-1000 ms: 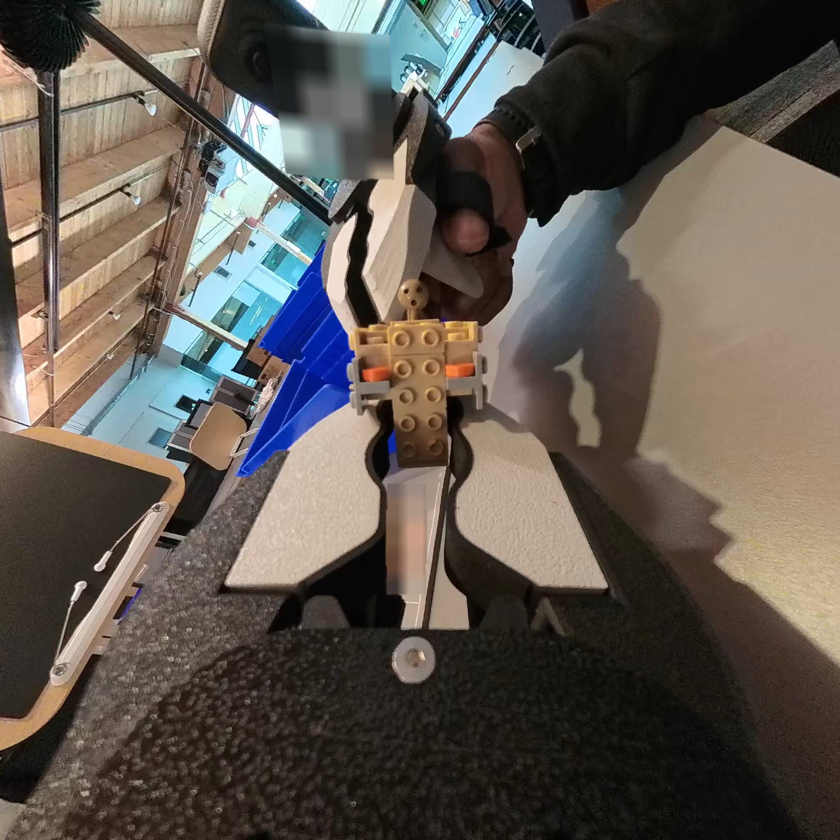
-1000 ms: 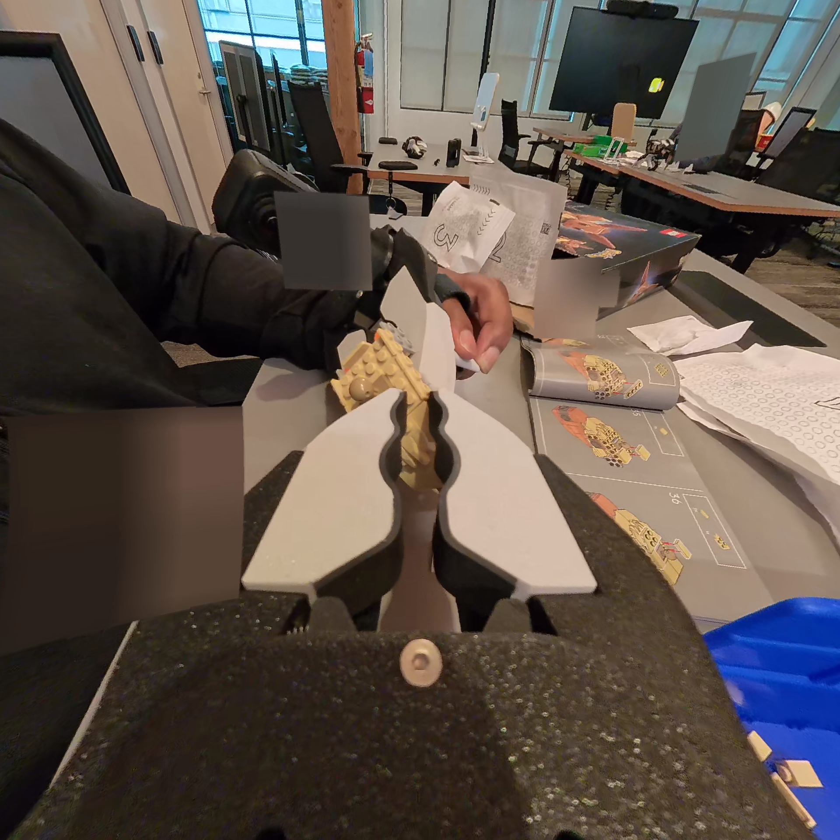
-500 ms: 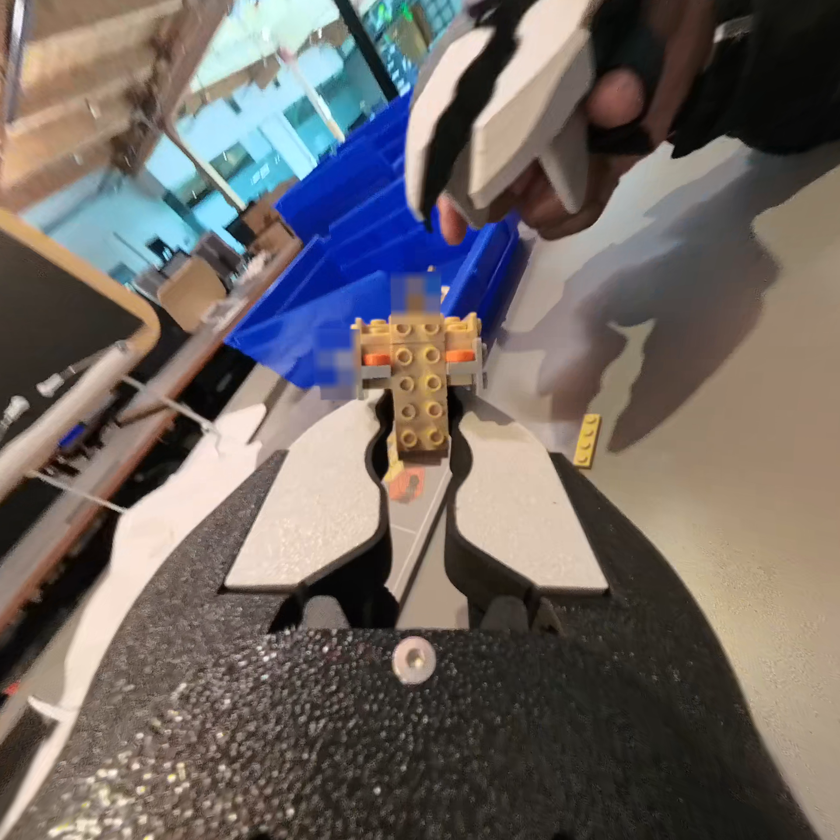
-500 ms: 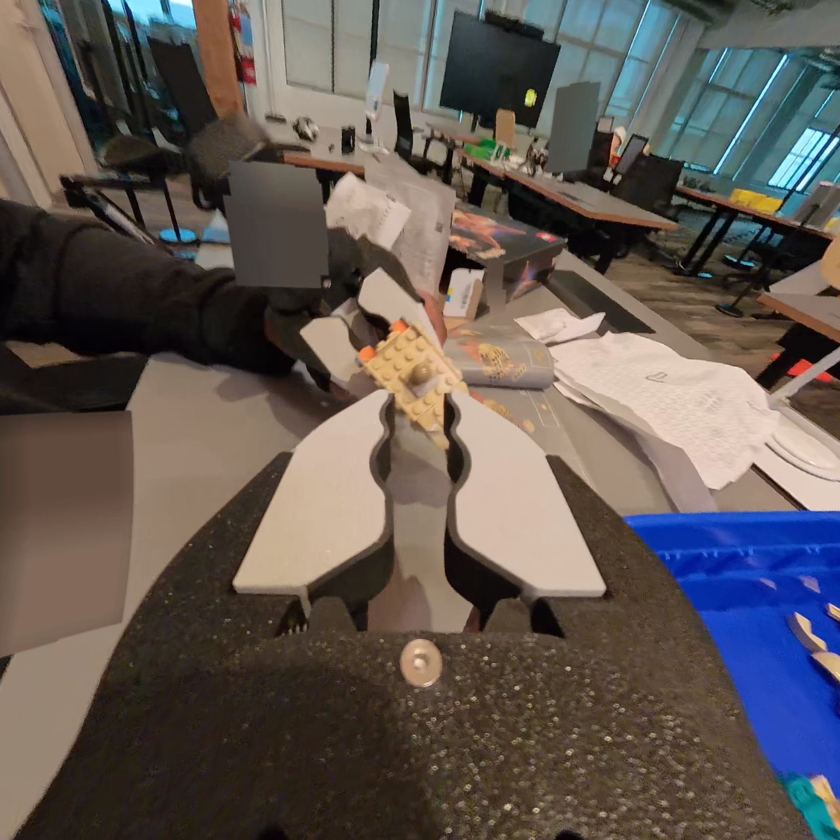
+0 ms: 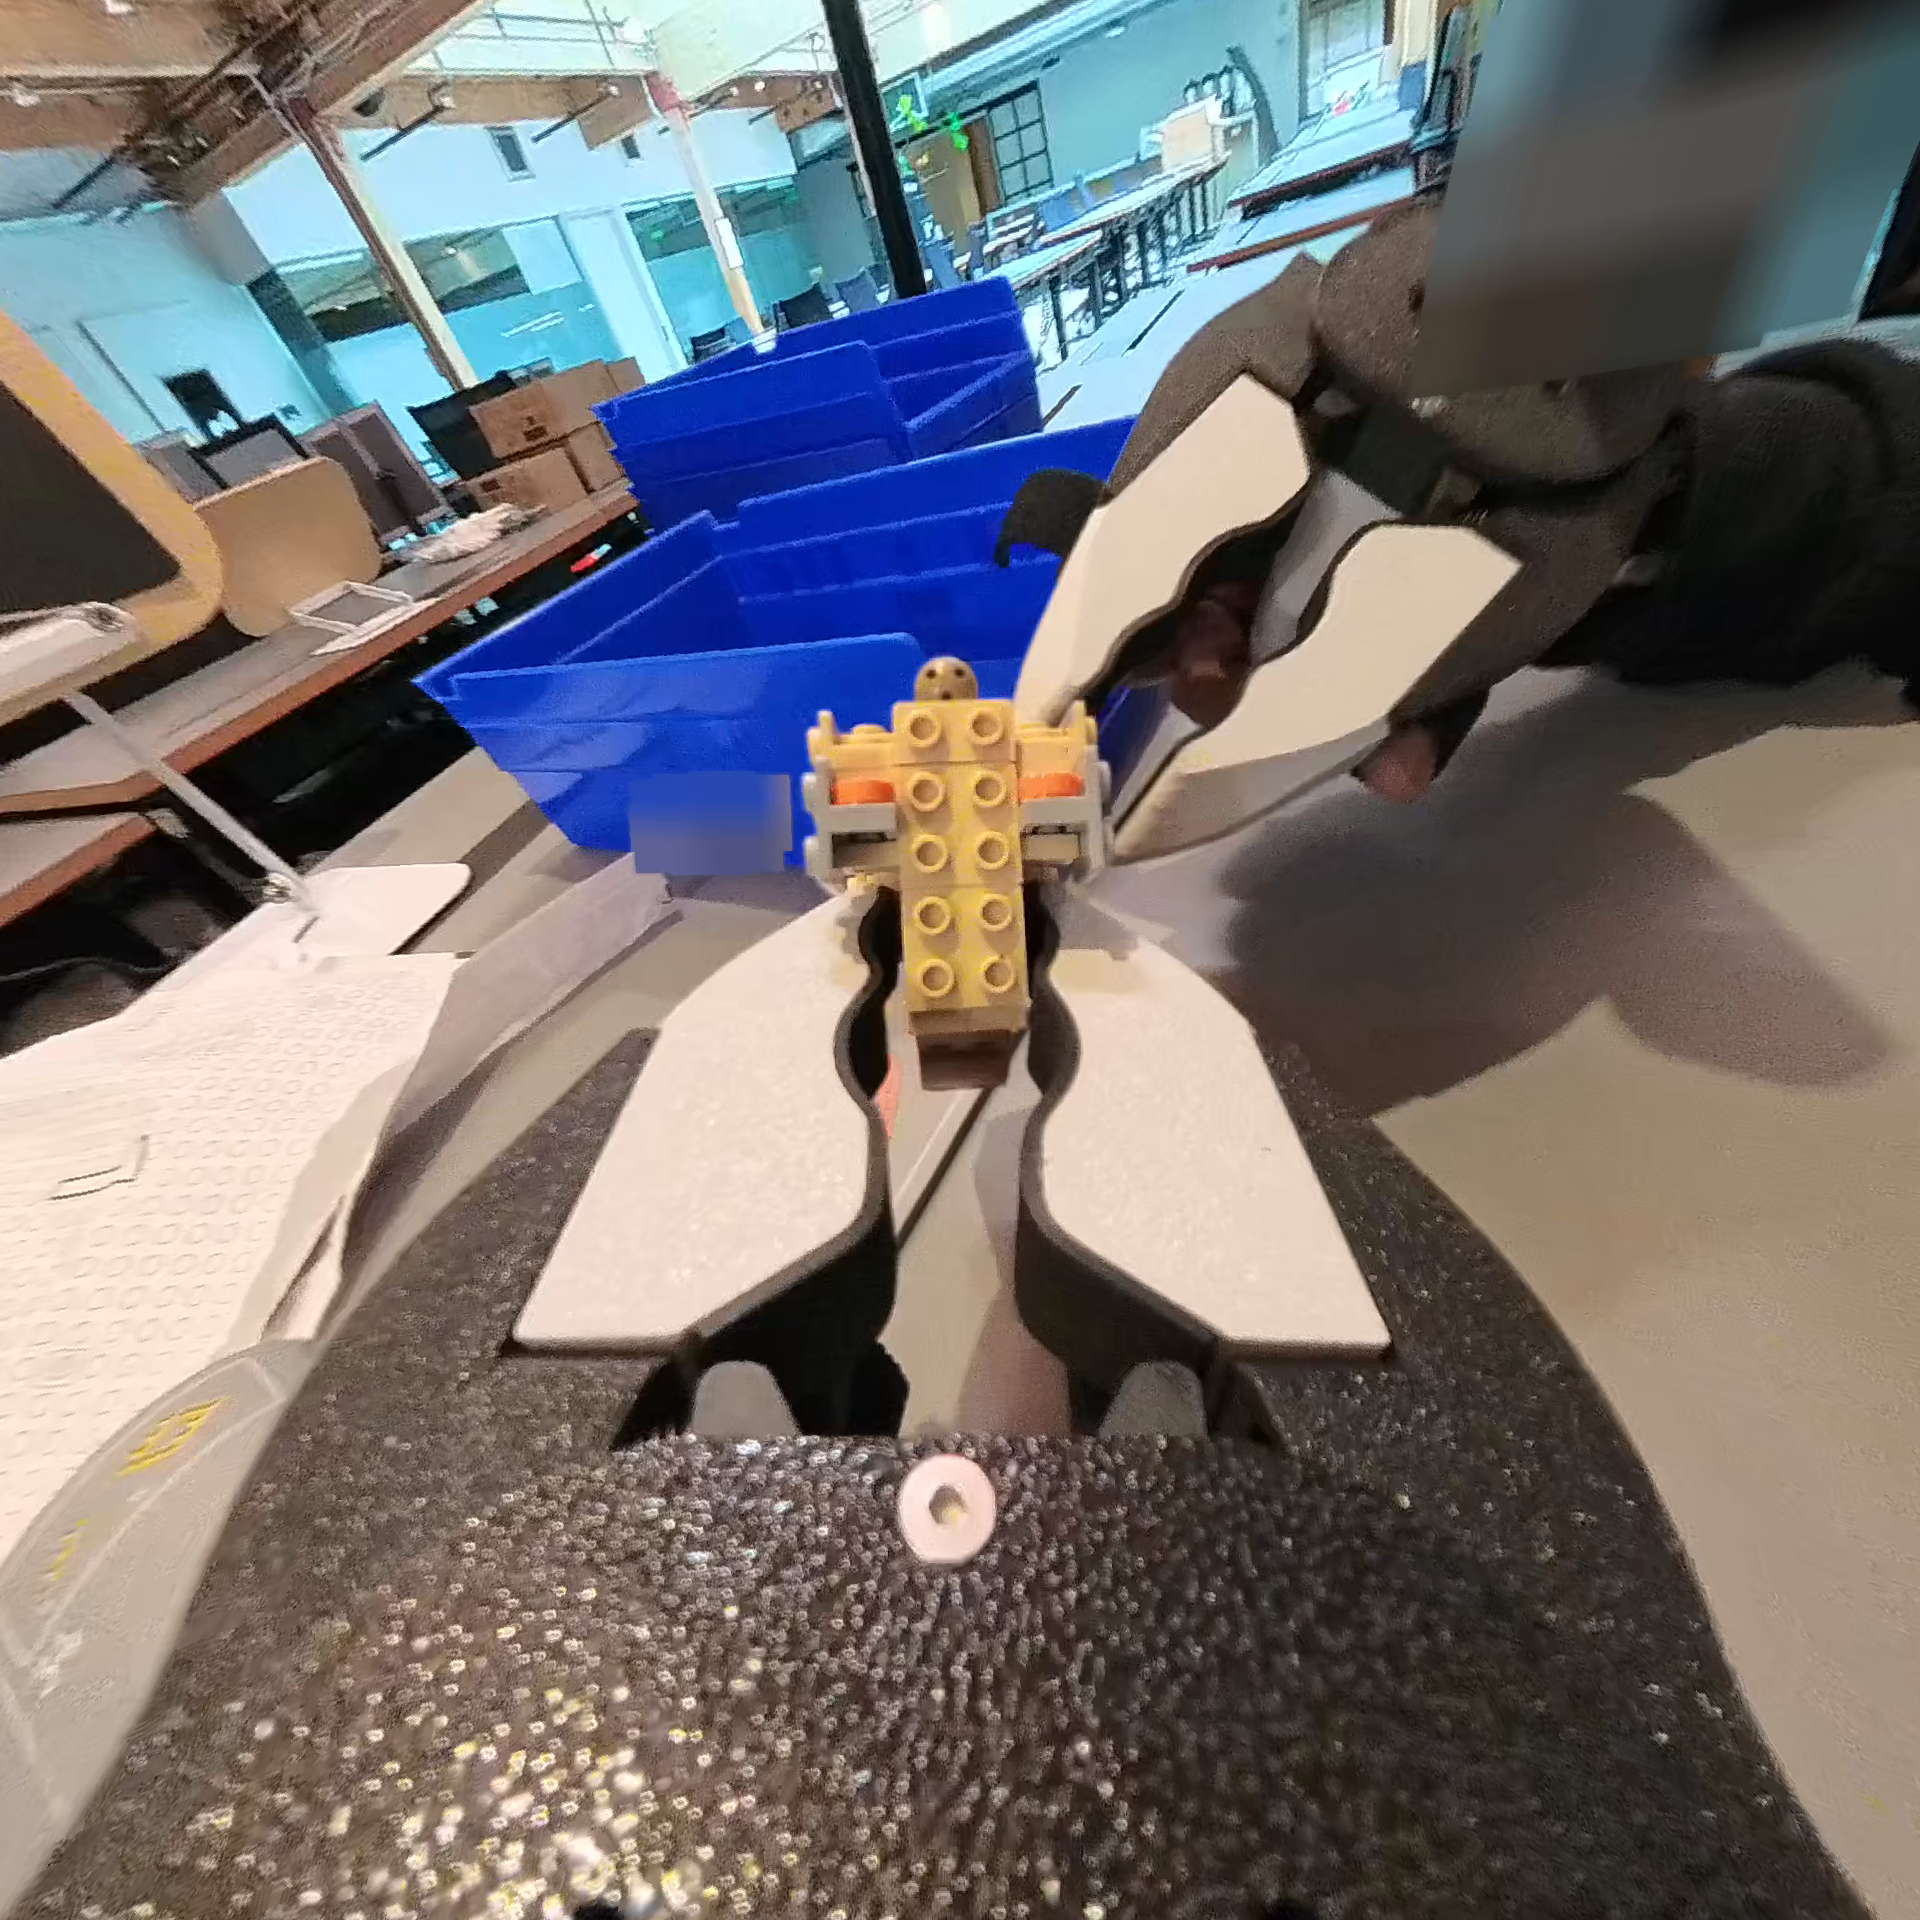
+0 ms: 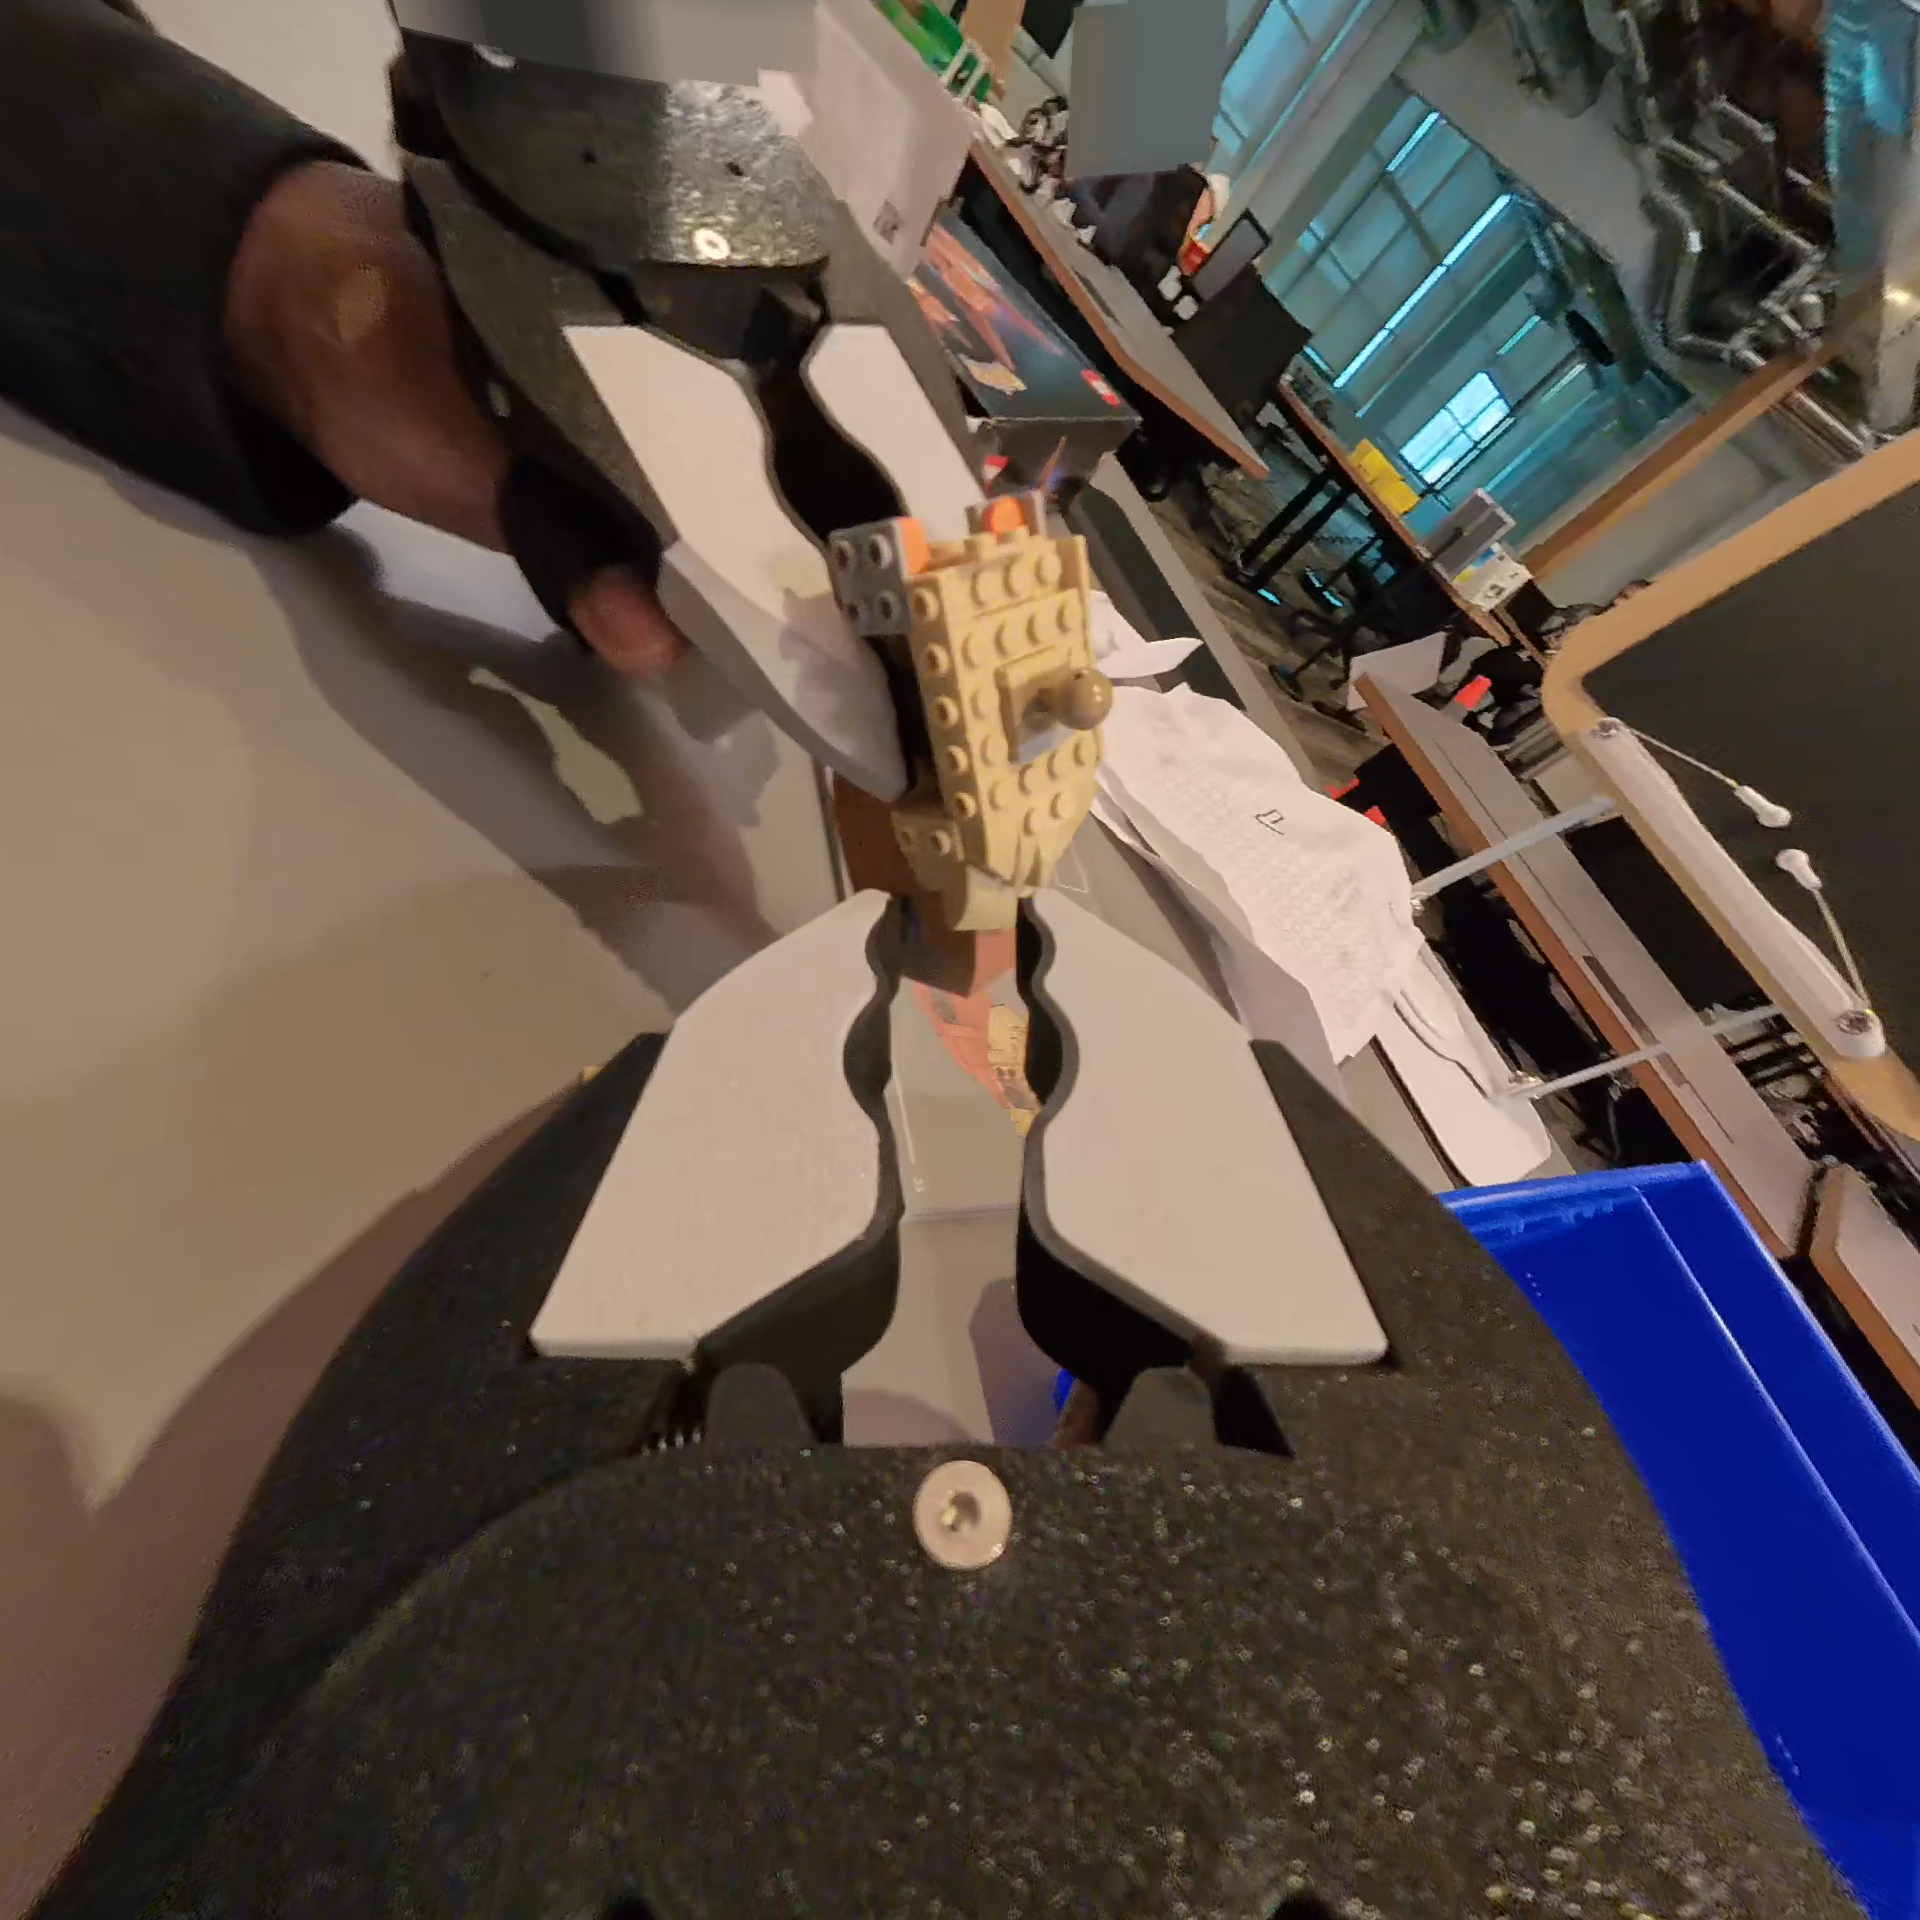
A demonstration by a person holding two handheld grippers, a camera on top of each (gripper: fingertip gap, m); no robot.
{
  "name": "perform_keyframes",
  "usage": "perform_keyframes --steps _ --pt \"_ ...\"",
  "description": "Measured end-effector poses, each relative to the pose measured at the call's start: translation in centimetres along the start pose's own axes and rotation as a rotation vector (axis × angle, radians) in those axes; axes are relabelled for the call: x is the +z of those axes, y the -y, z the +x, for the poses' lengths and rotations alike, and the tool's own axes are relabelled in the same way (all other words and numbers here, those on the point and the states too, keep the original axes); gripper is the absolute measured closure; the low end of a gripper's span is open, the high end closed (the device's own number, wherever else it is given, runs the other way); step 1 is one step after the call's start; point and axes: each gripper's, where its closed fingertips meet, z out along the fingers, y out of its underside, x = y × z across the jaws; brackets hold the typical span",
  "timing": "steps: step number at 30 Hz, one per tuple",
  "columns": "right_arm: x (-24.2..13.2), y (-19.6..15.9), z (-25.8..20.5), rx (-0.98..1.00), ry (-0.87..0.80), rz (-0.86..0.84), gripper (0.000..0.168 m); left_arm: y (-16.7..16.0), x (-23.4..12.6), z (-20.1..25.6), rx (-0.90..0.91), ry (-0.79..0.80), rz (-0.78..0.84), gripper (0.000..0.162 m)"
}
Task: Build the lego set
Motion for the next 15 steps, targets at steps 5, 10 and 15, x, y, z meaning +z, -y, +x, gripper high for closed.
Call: perform_keyframes --steps 5,10,15 --pt "-0.3 1.3 1.1 0.012 -0.082 0.079 0.146 0.5 0.0 0.2 -0.157 -0.06 0.052 0.14" --pt "-0.7 3.5 1.2 -0.091 -0.175 0.141 0.148 0.8 0.0 0.2 -0.219 -0.083 0.085 0.14" --pt "-0.2 4.3 0.5 -0.223 -0.233 0.129 0.149 0.8 0.3 0.7 -0.206 -0.092 0.077 0.14"
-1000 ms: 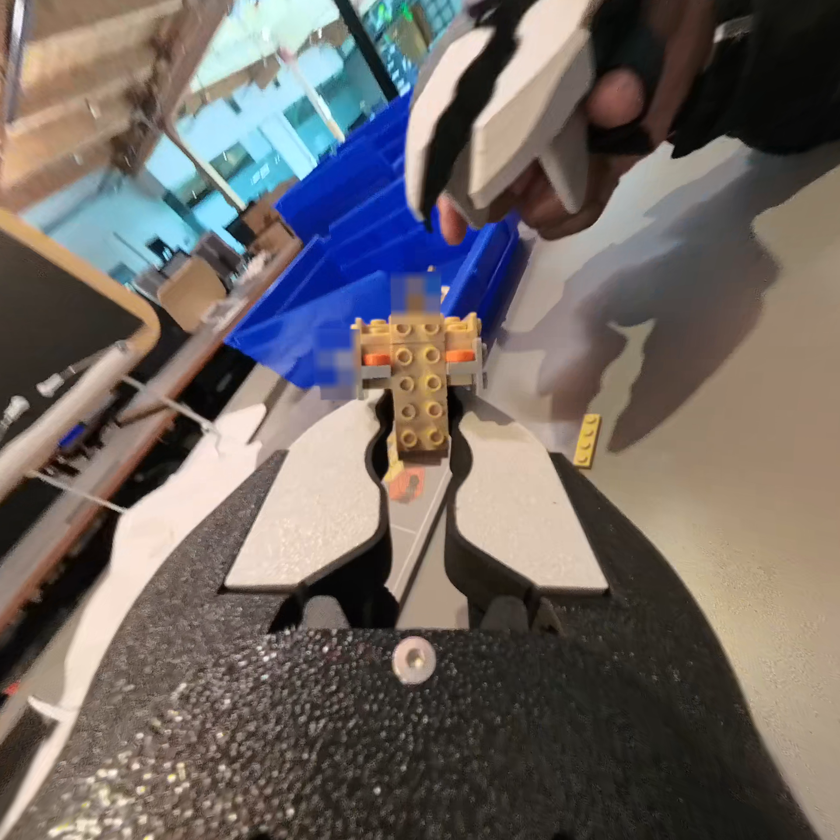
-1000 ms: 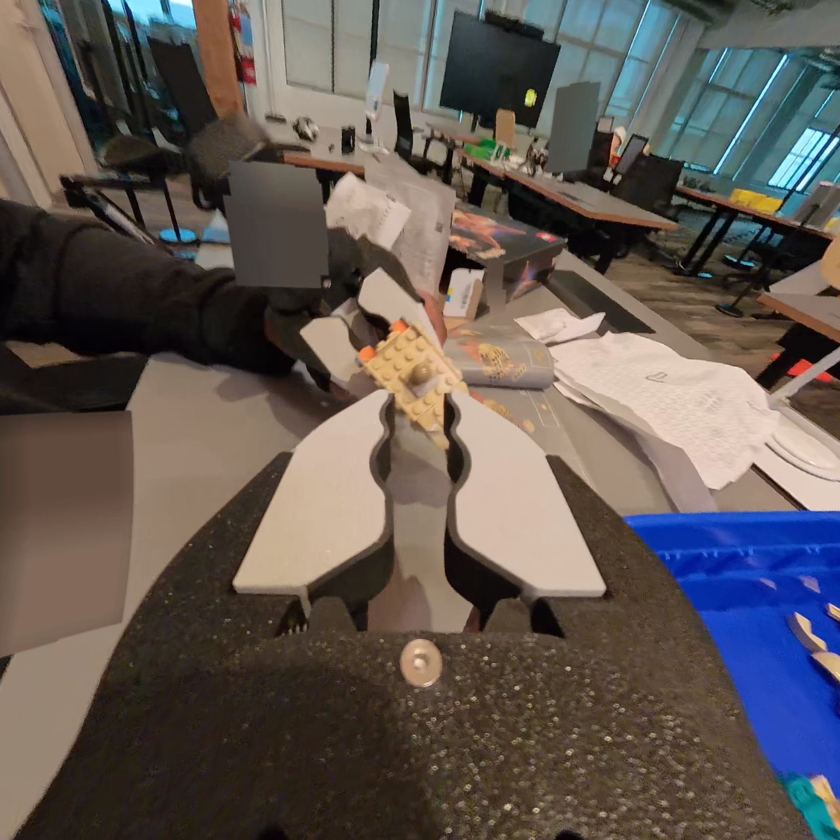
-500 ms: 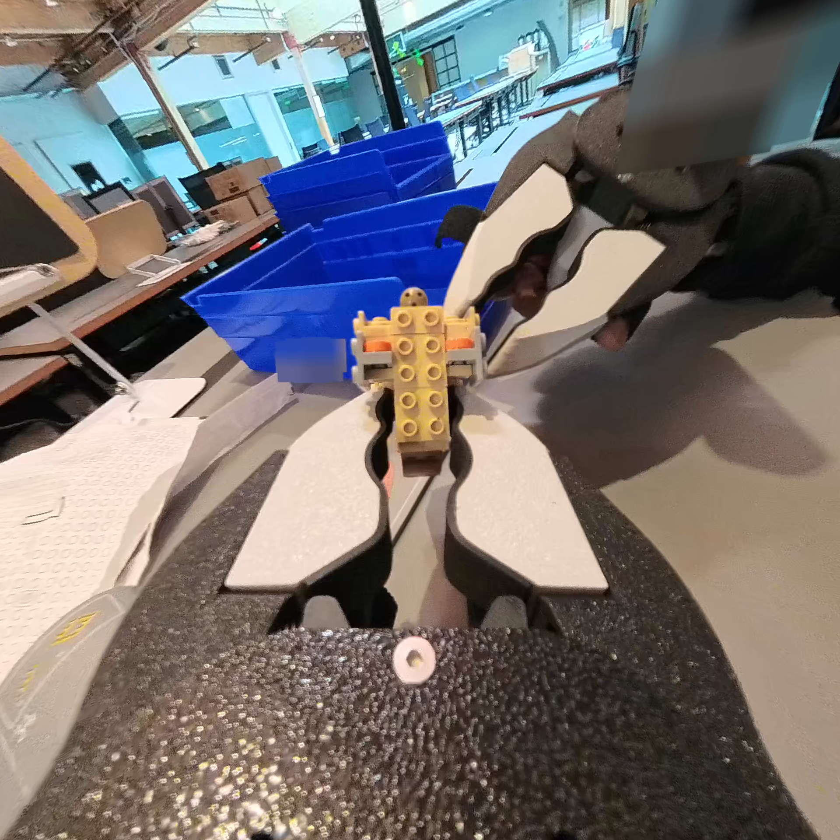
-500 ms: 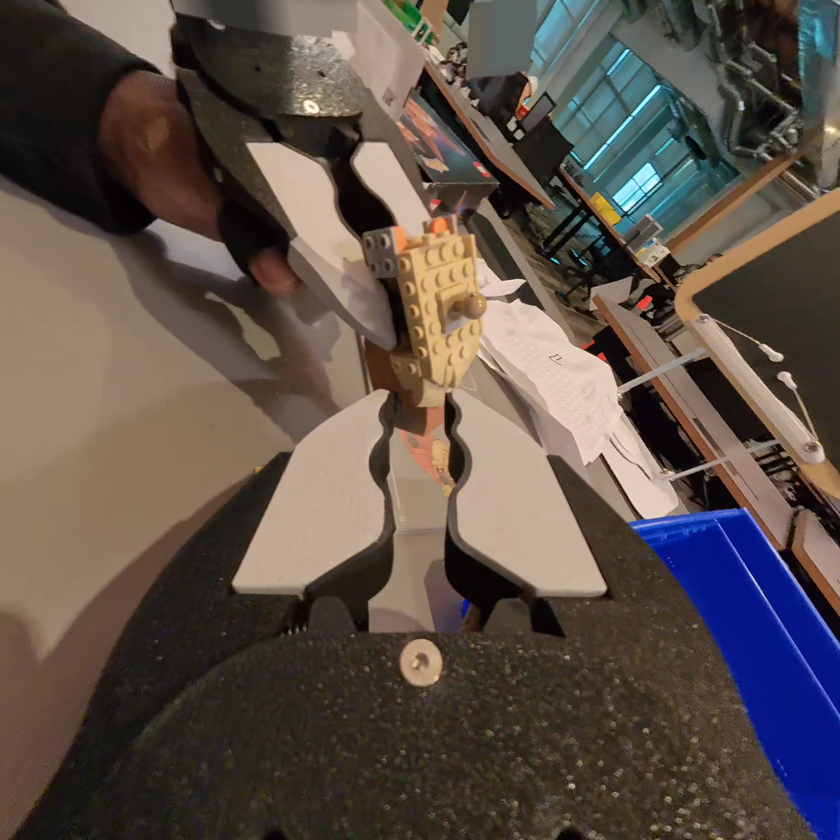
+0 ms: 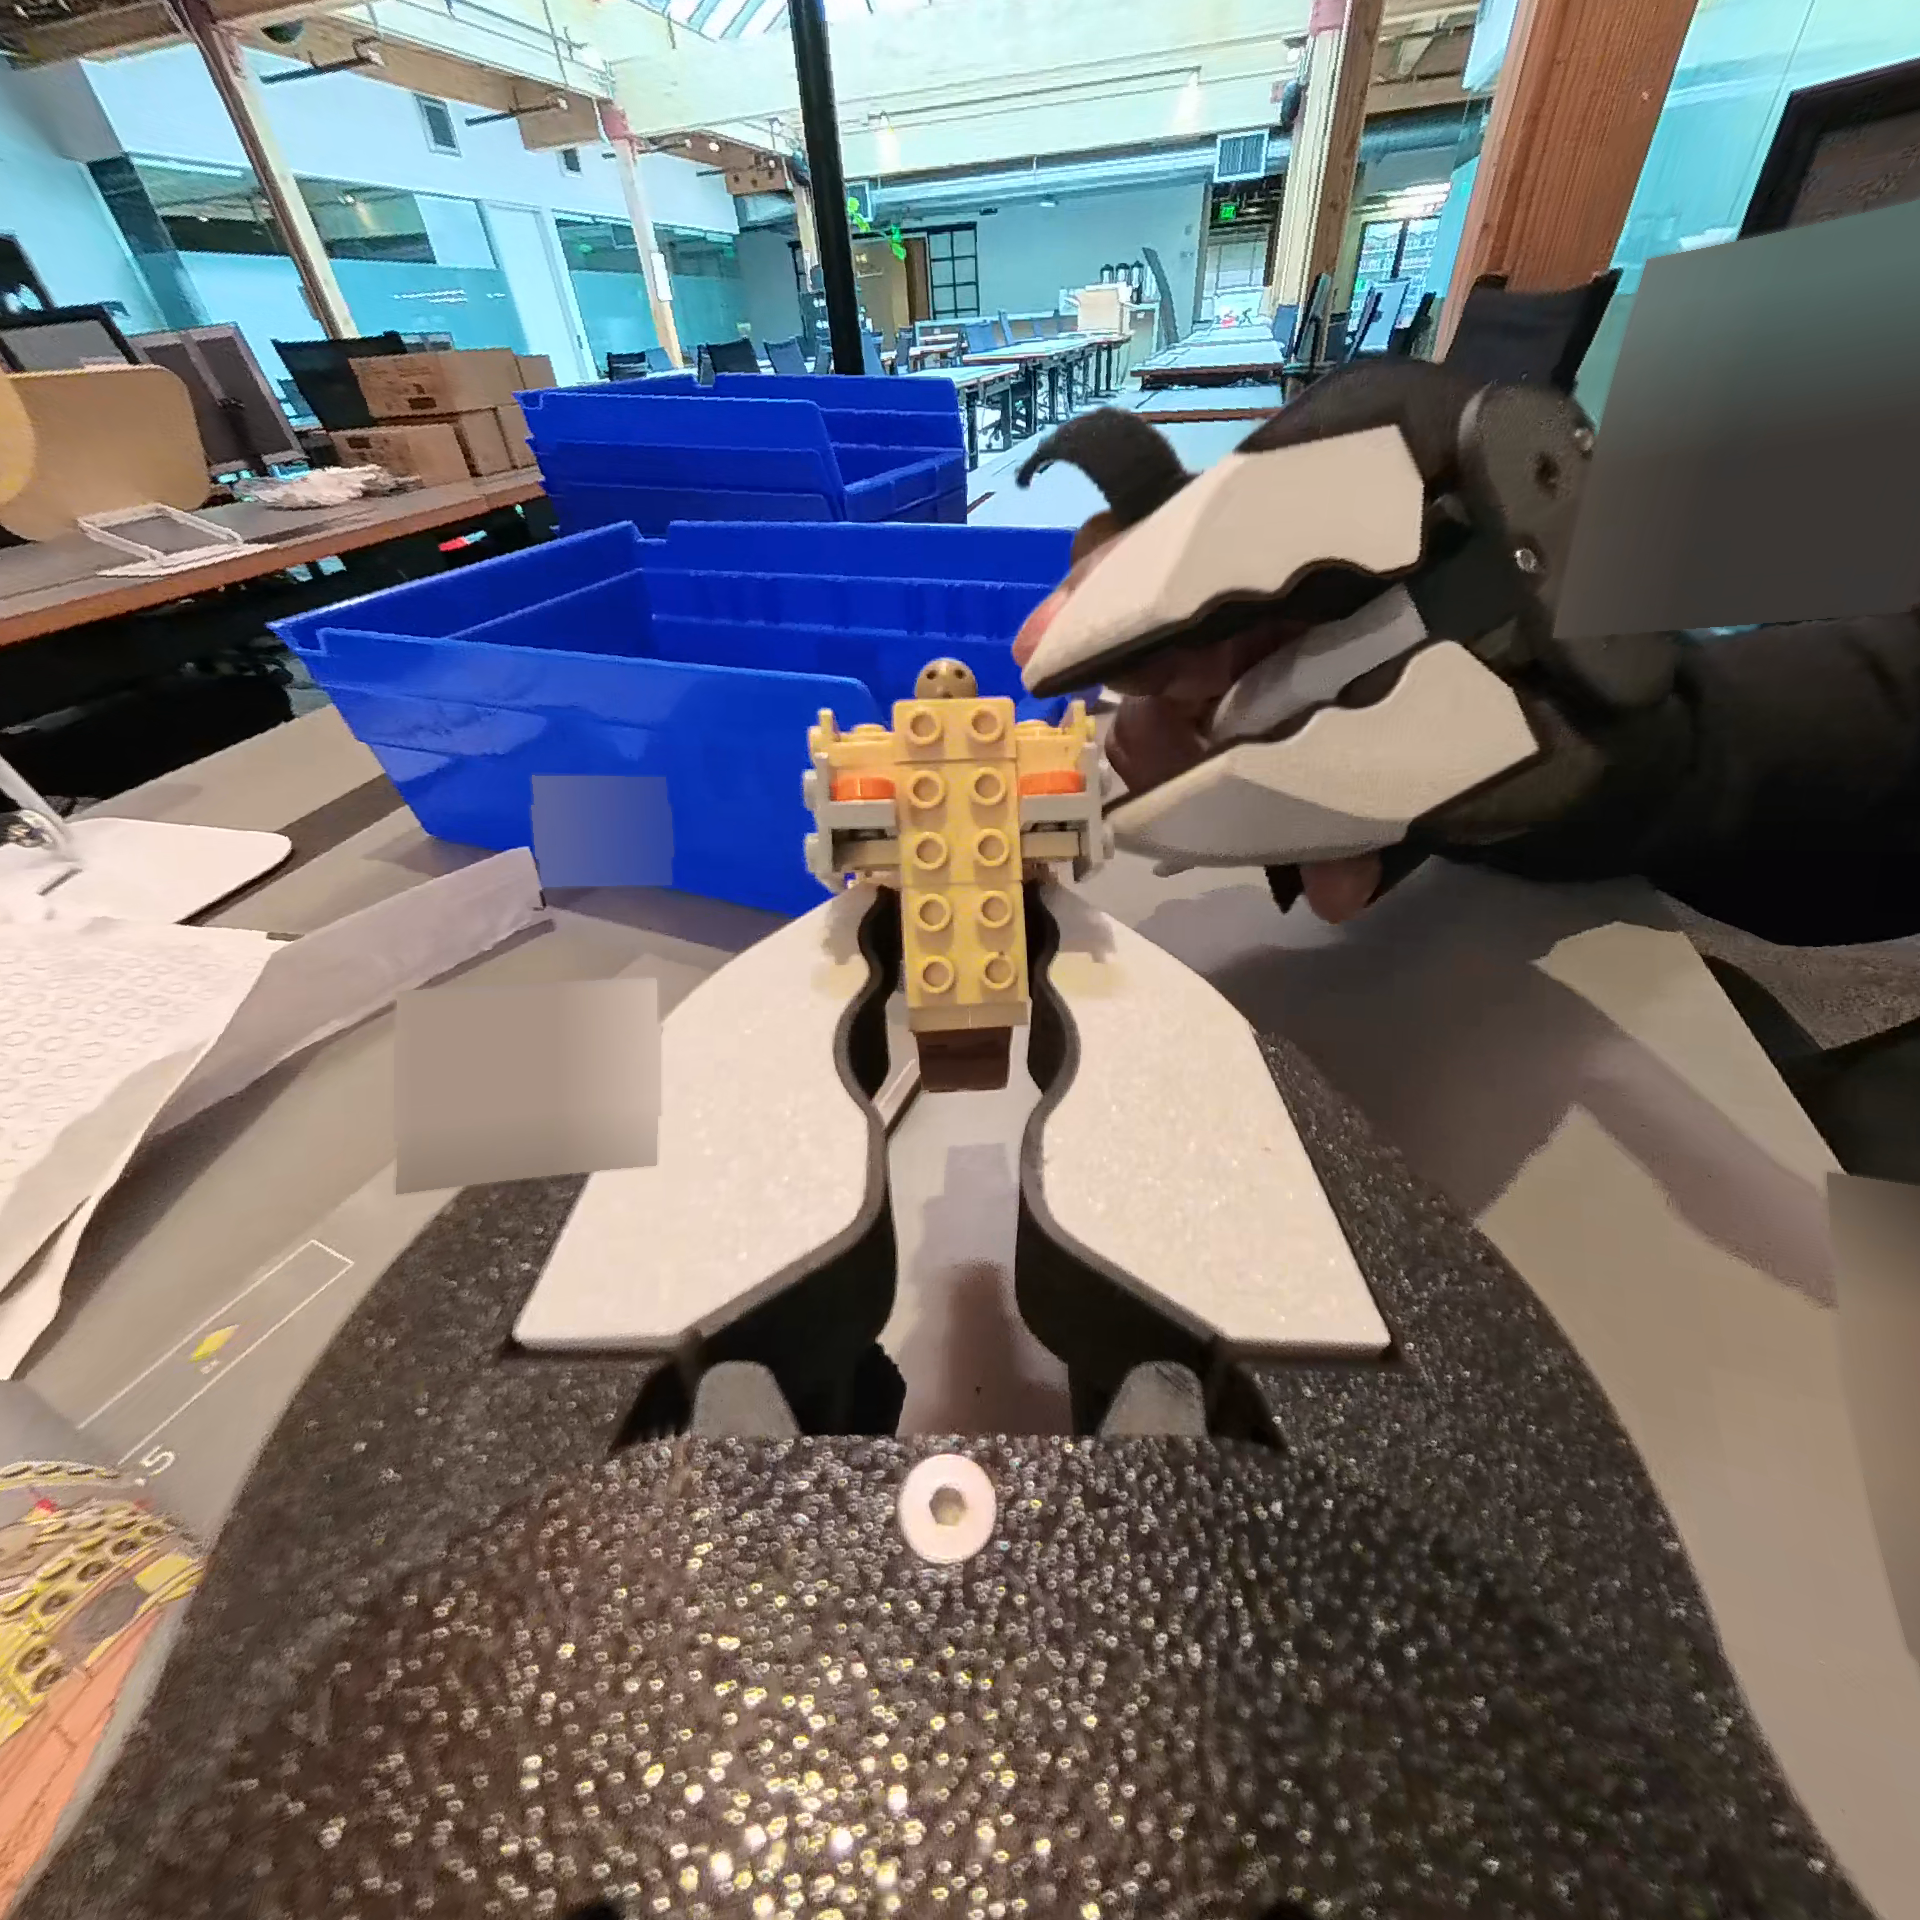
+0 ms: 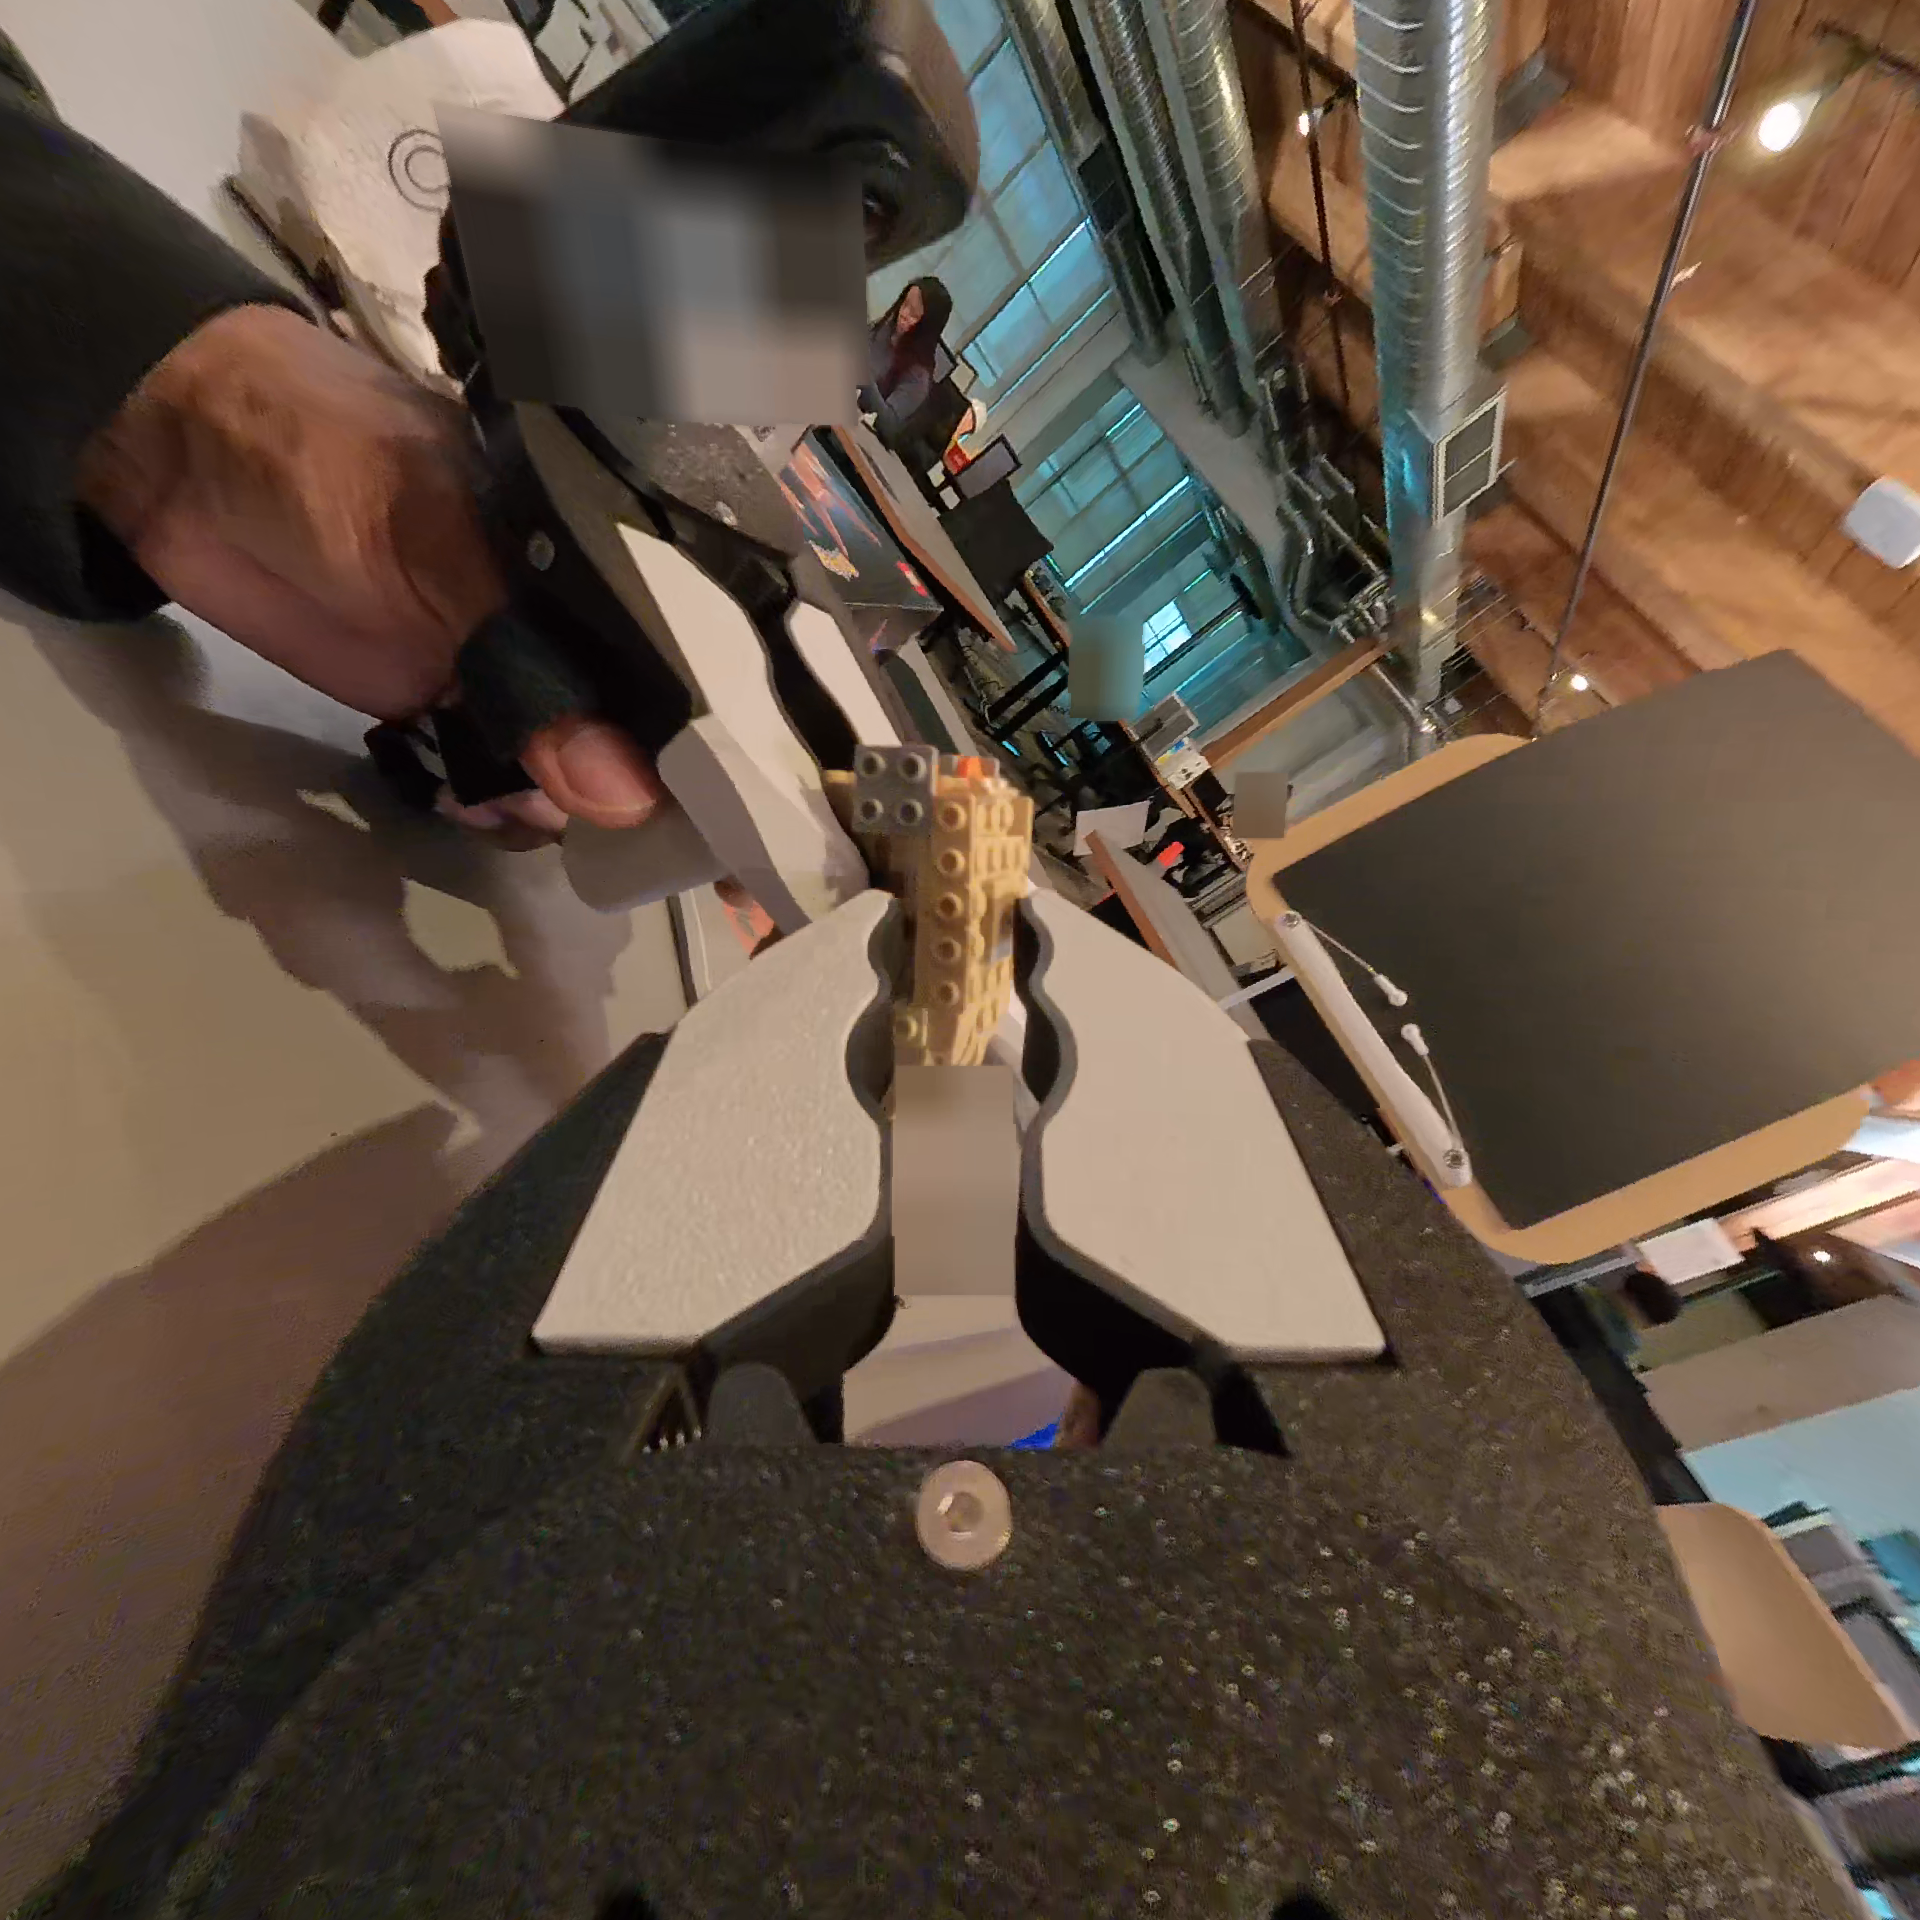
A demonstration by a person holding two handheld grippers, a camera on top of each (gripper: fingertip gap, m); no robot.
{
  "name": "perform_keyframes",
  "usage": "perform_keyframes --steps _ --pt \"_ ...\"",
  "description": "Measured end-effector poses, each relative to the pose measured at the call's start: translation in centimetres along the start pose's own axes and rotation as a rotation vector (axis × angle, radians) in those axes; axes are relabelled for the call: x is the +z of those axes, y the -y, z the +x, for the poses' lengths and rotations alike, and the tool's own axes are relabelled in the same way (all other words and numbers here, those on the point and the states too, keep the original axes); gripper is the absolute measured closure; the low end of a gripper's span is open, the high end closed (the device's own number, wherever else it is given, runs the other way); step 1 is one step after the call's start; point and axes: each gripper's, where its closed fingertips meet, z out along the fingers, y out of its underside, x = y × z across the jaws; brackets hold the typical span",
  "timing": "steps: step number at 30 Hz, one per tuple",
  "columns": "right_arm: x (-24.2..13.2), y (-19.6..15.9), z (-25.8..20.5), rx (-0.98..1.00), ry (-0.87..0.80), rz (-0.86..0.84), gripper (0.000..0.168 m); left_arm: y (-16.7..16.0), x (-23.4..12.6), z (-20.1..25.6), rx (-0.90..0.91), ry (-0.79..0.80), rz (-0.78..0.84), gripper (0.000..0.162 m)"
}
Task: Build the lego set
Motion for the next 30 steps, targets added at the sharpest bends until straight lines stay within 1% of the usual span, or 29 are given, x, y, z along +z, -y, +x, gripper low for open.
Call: perform_keyframes --steps 5,7,19,22,24,27,30 --pt "0.3 -0.1 -0.5 -0.077 -0.017 -0.024 0.15 -0.3 0.2 0.4 0.046 0.0 -0.026 0.14" --pt "0.3 -0.1 -0.5 -0.094 -0.028 -0.024 0.154 -0.4 0.3 0.4 0.067 0.004 -0.037 0.14" --pt "0.1 0.5 -0.9 -0.13 -0.015 -0.009 0.156 -0.4 0.1 0.8 0.131 0.008 -0.045 0.14" --pt "0.2 0.2 -0.7 -0.145 -0.03 -0.024 0.155 -0.3 0.2 0.5 0.098 0.009 -0.036 0.14" --pt "0.1 0.2 -0.5 -0.149 -0.031 -0.017 0.148 -0.3 0.1 0.0 0.063 0.027 -0.027 0.14" --pt "-0.4 0.8 0.3 -0.06 -0.039 0.032 0.145 0.1 -0.4 -0.7 -0.015 0.038 0.011 0.14" --pt "0.0 -0.6 0.7 0.035 -0.022 -0.022 0.136 0.7 -0.7 -0.9 -0.08 0.02 0.061 0.14"
